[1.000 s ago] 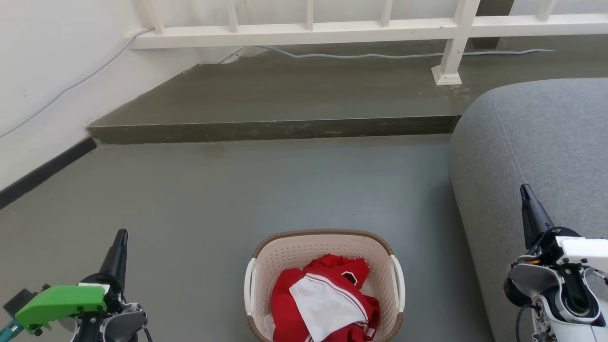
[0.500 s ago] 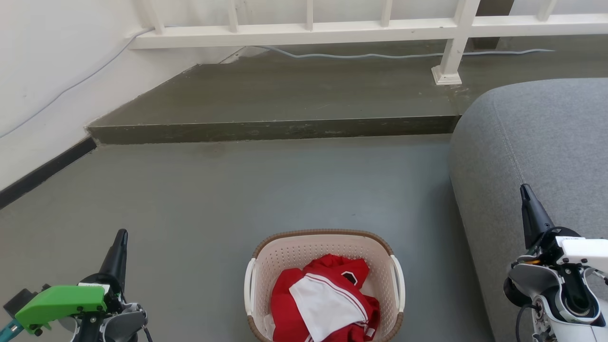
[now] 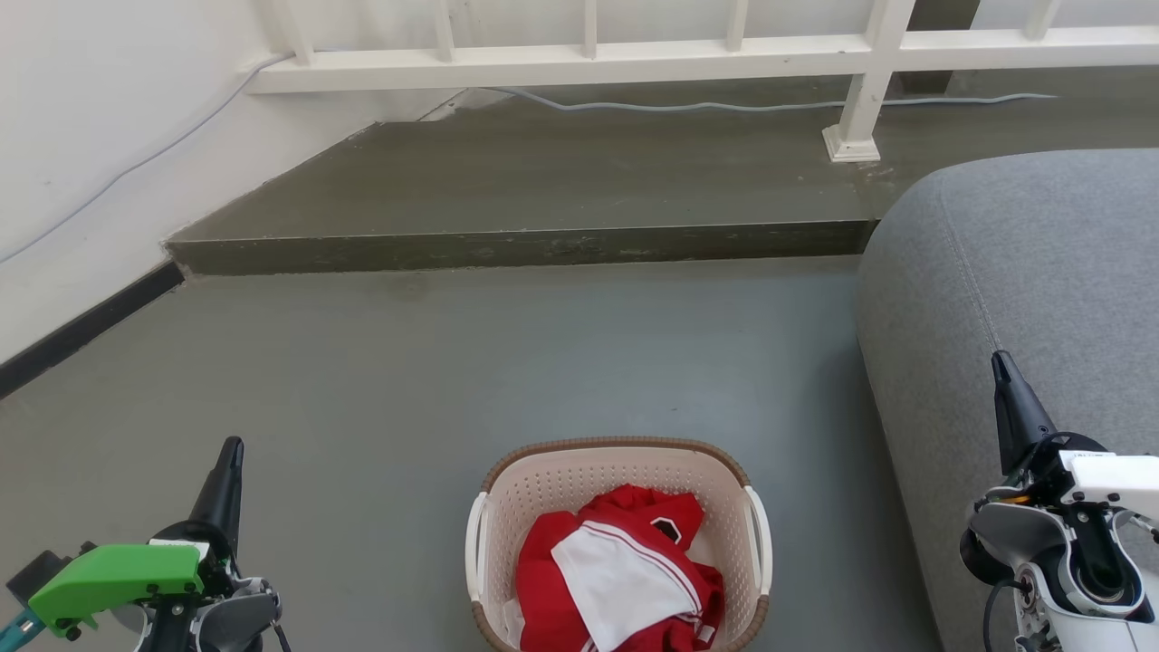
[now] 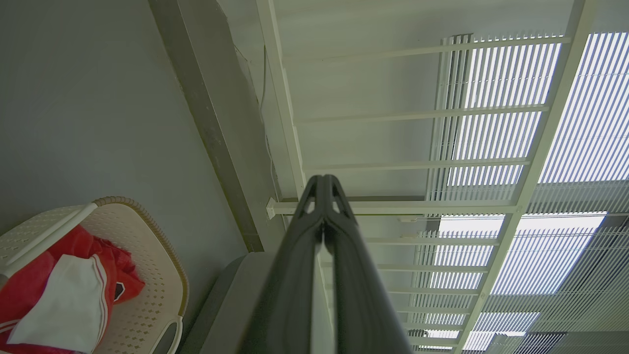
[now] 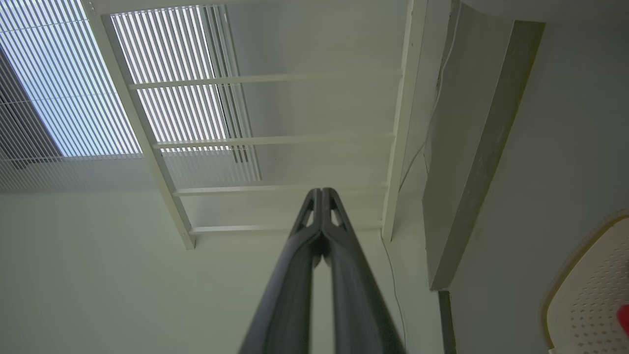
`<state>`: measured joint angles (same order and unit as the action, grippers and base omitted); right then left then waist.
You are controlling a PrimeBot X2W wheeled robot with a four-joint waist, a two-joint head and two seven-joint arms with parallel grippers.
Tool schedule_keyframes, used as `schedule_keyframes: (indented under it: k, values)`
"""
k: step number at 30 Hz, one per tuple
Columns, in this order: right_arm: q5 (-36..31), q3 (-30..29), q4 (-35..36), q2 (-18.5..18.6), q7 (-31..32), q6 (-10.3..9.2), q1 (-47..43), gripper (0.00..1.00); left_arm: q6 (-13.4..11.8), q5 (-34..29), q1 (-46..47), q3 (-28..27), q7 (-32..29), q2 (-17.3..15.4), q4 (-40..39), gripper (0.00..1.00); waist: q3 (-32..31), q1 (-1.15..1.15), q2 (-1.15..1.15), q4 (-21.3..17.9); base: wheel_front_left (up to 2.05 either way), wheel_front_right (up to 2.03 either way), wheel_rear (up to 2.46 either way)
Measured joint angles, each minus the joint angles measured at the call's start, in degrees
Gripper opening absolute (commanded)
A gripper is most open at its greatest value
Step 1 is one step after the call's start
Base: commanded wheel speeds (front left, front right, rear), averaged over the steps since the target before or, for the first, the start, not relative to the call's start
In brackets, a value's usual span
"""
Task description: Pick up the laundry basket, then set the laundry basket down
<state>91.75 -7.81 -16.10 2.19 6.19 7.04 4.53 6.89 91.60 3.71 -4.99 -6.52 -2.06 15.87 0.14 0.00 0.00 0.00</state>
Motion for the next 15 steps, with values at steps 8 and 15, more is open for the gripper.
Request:
schedule_keyframes:
  k: [8, 15]
  values:
    - [0.0, 0.0, 0.0, 0.0, 0.0, 0.0, 0.0, 1.0, 0.0, 0.0, 0.0, 0.0, 0.0, 0.0, 0.0, 1.0, 0.0, 0.0, 0.0, 0.0, 0.0, 0.0, 0.0]
    - [0.0, 0.3, -2.8, -1.5, -0.1, -0.08, -2.8, 1.0, -0.1, 0.0, -2.3, 0.2, 0.1, 1.3, 2.8, 1.0, 0.0, 0.0, 0.0, 0.0, 0.0, 0.0, 0.0]
